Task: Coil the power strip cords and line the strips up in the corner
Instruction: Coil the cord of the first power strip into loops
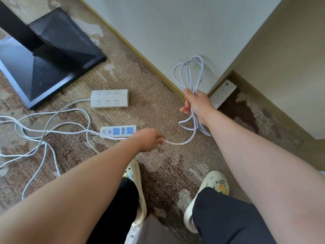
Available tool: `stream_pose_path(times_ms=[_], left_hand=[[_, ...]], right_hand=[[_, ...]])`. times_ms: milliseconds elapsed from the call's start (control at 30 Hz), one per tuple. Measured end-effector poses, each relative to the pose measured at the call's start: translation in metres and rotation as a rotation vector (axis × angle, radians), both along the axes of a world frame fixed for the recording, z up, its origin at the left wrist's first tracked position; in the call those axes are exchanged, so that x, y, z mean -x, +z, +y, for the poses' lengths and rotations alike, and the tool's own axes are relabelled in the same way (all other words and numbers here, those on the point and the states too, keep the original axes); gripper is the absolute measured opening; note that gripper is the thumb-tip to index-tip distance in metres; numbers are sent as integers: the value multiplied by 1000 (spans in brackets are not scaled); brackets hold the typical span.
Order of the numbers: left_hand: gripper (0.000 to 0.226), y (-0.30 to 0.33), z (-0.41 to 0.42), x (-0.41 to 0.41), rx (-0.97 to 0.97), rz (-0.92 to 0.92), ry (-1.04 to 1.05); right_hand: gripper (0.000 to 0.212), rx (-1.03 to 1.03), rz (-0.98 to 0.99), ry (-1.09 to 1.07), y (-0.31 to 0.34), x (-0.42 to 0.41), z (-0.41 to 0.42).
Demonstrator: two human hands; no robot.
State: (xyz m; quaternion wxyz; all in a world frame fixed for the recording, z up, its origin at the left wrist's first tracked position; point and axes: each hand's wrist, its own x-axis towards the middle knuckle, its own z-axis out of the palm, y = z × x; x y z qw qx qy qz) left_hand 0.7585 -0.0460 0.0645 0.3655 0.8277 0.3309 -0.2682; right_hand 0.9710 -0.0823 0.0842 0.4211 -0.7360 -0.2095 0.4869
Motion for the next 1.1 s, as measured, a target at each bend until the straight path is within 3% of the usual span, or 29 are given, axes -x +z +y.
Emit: stream_pose_path(times_ms=[167,267,400,533,633,733,833,1000,1100], left_hand=[[24,-5,-11,-19,-39,-28,-2],[23,-13,5,23,19,10,89],[32,-21,27,94,42,110,255],[35,-4,29,89,30,161,174],[34,27,16,8,2,-71,34],[31,57,-3,-63,8,-300,-69],[23,56,-8,-71,-7,-273,-93],[30,42,2,-59,-187,-278,257],[25,40,2,-65,-143,-348,430]], right_hand=[[28,-13,-49,-21,1,-6,-8],[32,28,-294,42,1,-19,-18],[34,39,-410,58,-2,-30,-27],[29,38,-447,112,1,-22,-21],[21,41,-336,243,2,-6,-10],[26,55,-203,264,0,4,-4],[28,77,-133,231,-2,7,-8],[31,106,-32,220,-6,11,-14],[40,107,17,227,-5,17,-12]])
